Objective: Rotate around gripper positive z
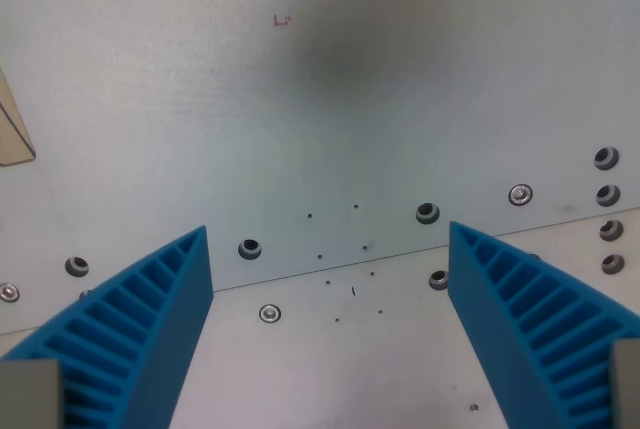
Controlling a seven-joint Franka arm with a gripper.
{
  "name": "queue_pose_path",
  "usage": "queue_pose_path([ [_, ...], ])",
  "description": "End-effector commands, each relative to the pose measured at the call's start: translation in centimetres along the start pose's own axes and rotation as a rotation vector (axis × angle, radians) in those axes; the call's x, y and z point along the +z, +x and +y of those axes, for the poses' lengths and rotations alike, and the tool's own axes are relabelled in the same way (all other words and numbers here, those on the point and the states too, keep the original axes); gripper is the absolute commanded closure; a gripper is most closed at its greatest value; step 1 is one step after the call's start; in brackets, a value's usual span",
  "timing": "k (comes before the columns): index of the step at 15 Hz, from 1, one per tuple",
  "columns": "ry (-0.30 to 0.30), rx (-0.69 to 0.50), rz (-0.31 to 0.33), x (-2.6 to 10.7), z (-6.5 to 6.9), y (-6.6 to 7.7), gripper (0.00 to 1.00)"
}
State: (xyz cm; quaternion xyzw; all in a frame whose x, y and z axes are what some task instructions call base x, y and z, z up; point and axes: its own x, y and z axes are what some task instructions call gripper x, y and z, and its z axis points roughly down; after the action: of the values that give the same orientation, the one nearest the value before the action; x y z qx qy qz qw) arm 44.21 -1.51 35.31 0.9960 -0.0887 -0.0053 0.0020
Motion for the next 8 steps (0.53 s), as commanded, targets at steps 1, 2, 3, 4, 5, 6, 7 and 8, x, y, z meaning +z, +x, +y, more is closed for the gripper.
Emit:
queue_pose_path([
  [1,0.001,0.012,0.006,-0.28,0.01,-0.04,0.00],
  [2,0.001,0.024,0.006,-0.28,0.01,-0.04,0.00],
  [3,0.001,0.035,0.006,-0.28,0.01,-0.04,0.00],
  [4,0.001,0.047,0.006,-0.28,0.01,-0.04,0.00],
  [5,0.001,0.059,0.006,-0.28,0.01,-0.04,0.00],
  [6,0.001,0.070,0.006,-0.28,0.01,-0.04,0.00],
  [7,0.001,0.082,0.006,-0.28,0.01,-0.04,0.00],
  [8,0.001,0.094,0.006,-0.28,0.01,-0.04,0.00],
])
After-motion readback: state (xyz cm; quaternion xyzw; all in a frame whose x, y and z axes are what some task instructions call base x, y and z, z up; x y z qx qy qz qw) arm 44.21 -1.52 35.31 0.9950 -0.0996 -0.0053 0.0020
